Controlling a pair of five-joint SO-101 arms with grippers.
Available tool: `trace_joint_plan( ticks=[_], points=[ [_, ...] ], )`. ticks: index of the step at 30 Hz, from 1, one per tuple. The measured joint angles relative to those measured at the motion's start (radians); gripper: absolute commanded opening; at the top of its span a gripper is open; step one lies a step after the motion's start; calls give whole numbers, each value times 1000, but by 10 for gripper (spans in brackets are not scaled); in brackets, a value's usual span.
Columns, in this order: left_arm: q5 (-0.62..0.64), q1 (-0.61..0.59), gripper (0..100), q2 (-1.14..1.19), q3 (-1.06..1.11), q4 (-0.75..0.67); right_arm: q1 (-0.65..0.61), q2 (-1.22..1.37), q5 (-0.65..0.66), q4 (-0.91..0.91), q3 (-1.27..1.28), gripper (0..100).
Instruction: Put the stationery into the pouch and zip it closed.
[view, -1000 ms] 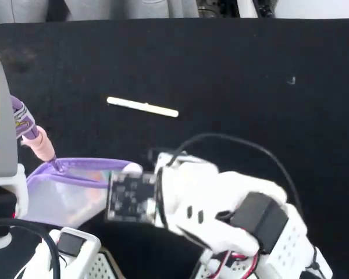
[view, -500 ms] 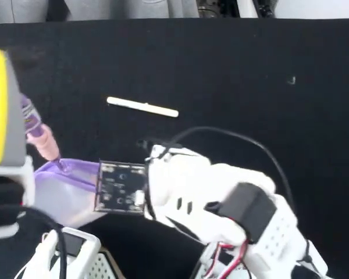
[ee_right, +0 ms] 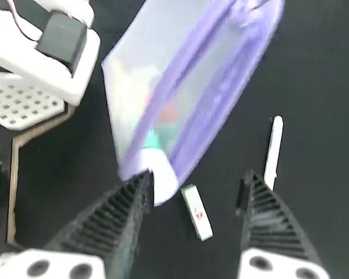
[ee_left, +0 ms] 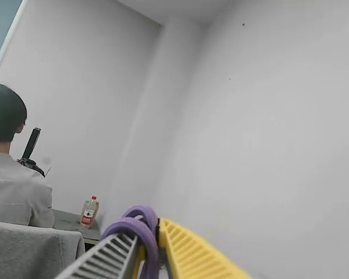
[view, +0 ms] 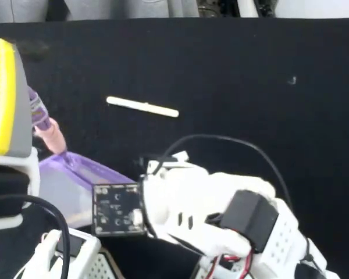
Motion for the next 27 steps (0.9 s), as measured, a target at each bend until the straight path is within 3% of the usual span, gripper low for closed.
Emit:
trace_joint_plan(
  ticks=[18, 27],
  points=[
    [0, -2, 30, 0, 2, -17, -61, -77, 0, 2, 133, 247],
    [0, -2, 30, -92, 0, -17, -60, -77, 118, 2, 118, 247]
  ],
)
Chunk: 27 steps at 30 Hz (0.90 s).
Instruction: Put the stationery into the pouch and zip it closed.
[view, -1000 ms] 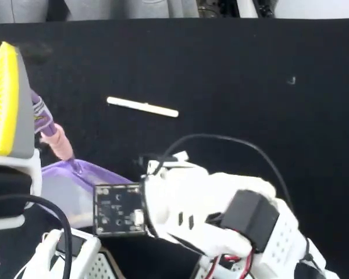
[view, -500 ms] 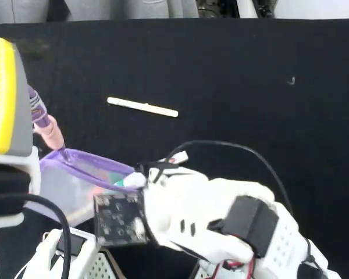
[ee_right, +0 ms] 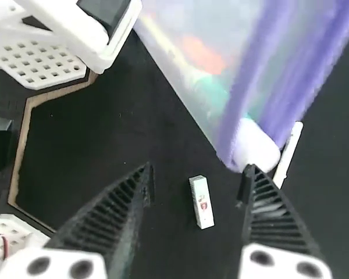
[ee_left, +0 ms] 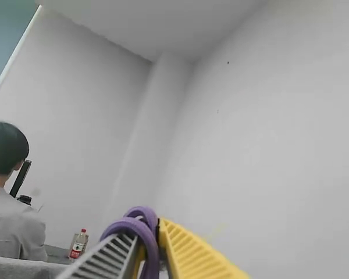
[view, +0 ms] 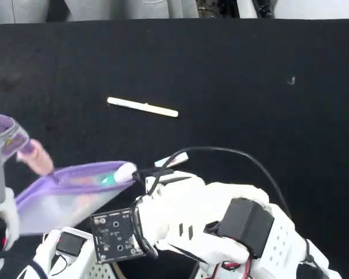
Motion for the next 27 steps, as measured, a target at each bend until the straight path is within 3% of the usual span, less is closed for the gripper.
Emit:
trace_joint_plan(
  ticks=[27],
  points=[
    [-32, -3, 30, -8, 0, 0, 12, -2, 31, -2, -84, 247]
  ],
)
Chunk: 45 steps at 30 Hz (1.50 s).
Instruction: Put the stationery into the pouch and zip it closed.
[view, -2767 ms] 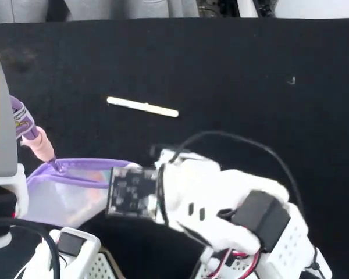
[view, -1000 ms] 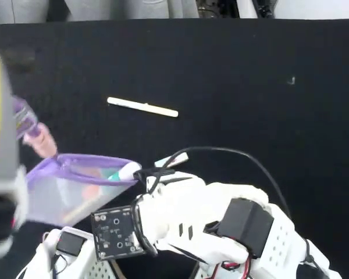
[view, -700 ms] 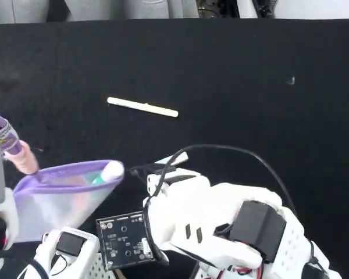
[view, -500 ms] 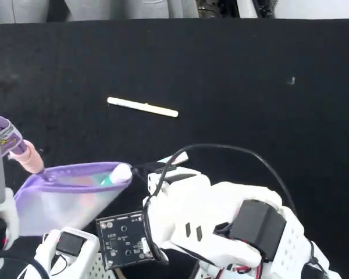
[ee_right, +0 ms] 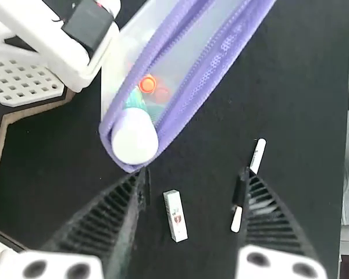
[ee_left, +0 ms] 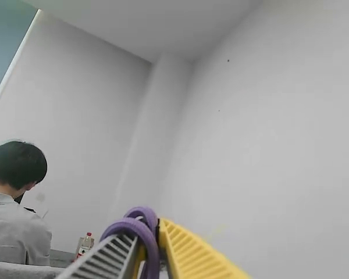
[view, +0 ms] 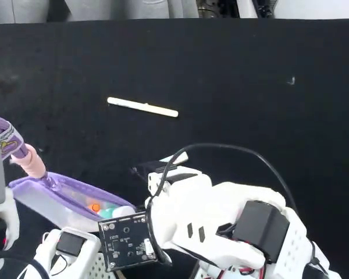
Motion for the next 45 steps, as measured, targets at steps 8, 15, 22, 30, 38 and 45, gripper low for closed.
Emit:
trace_joint_plan(
  ticks=[8, 15, 22, 30, 38, 45],
  points=[
    [0, 0, 30, 0, 0, 0, -77, 0, -46, 2, 0, 247],
    [-3, 0, 30, 0, 0, 0, -147, 0, -68, 2, 0, 247],
    [-3, 0, 30, 0, 0, 0, -152, 0, -69, 2, 0, 247],
    [-3, 0, 30, -2, 49, -32, -250, -46, -74, 2, 0, 247],
    [-3, 2, 30, 0, 86, -52, -262, -54, -74, 2, 55, 247],
    [-3, 2, 30, 0, 86, -52, -265, -54, -74, 2, 55, 247]
  ],
)
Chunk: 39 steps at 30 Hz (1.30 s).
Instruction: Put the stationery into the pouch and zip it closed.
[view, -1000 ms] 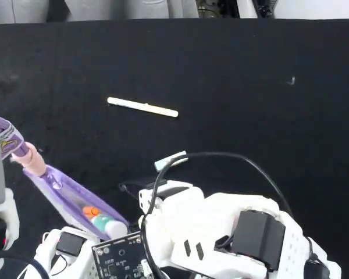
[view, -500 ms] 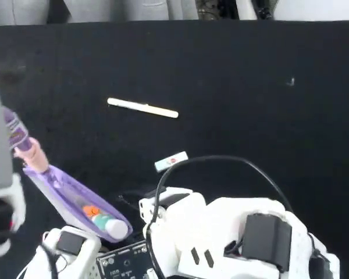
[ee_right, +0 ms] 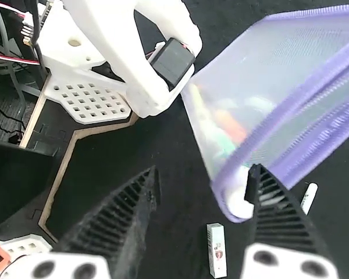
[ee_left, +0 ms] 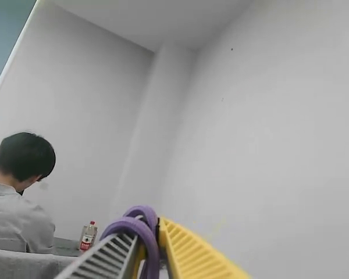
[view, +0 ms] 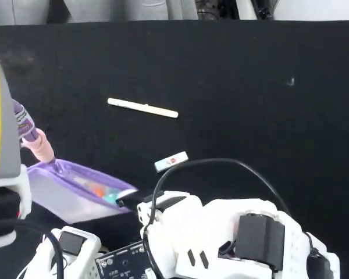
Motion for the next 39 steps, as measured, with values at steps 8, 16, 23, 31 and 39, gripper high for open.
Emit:
trace_joint_plan(
  ticks=[8, 16, 23, 31, 39],
  points=[
    [0, 0, 30, -3, 6, 0, 23, 0, 20, -2, 3, 247],
    [0, 0, 30, -63, 6, 0, 261, -11, 97, -89, 3, 247],
    [0, -2, 30, -63, 6, 0, 272, -11, 97, -144, 74, 247],
    [0, -2, 30, -63, 6, 0, 196, -11, -68, -160, 123, 247],
    [0, -2, 30, -72, 46, -3, 167, -11, -169, -160, 109, 246]
  ],
)
